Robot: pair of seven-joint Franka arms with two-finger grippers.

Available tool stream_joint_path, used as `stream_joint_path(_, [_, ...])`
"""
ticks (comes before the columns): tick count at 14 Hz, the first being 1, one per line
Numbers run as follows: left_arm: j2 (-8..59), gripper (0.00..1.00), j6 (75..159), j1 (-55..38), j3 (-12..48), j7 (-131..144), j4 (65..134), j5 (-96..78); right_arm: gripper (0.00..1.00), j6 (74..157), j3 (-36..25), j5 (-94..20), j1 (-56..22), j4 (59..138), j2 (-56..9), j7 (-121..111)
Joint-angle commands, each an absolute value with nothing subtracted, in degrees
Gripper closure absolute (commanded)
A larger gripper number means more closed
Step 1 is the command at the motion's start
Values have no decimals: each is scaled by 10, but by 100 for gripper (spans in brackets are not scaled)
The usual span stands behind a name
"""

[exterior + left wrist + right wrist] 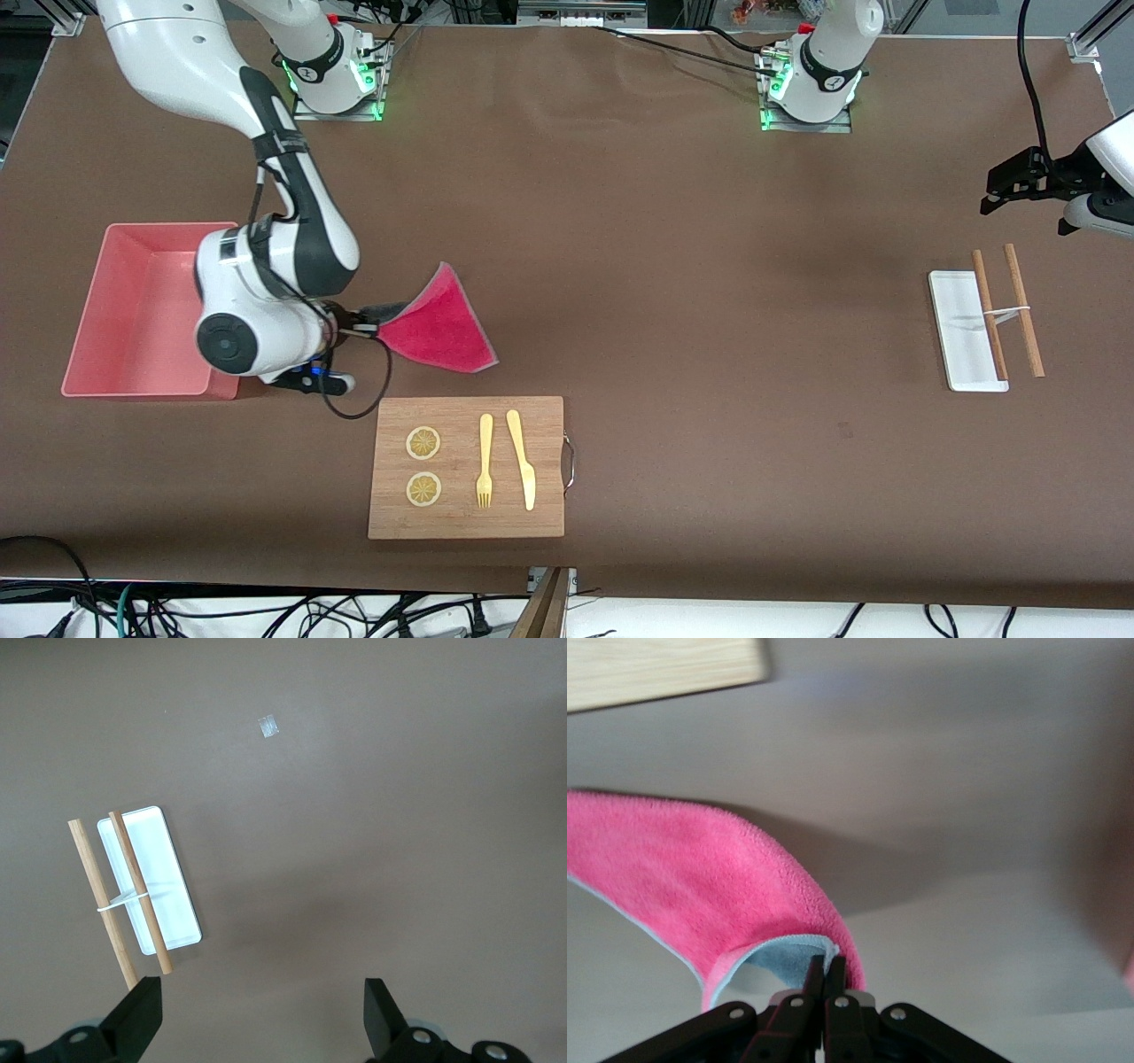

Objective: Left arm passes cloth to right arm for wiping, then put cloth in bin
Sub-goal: 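Carry the cloth over the pink bin with the right gripper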

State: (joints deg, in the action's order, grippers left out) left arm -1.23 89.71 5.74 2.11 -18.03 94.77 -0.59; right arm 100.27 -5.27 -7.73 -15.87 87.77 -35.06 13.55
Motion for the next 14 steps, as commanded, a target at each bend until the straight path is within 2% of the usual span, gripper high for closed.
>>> stream_joint_path(1, [-5, 0, 885, 57, 24, -175, 930, 6, 100, 965, -98, -70, -156, 885, -338, 46])
stream_joint_path(8, [-5, 0, 885, 57, 24, -175, 930, 5, 100, 888, -95, -76, -149, 867, -288, 54])
stream_joint_path(11, [-5, 0, 885, 57, 24, -175, 930, 6, 100, 847, -98, -72, -149, 836, -265, 36])
stream_joint_path(14, [-5, 0, 885, 57, 25, -175, 930, 5, 100, 779, -113, -72, -149, 768, -264, 9])
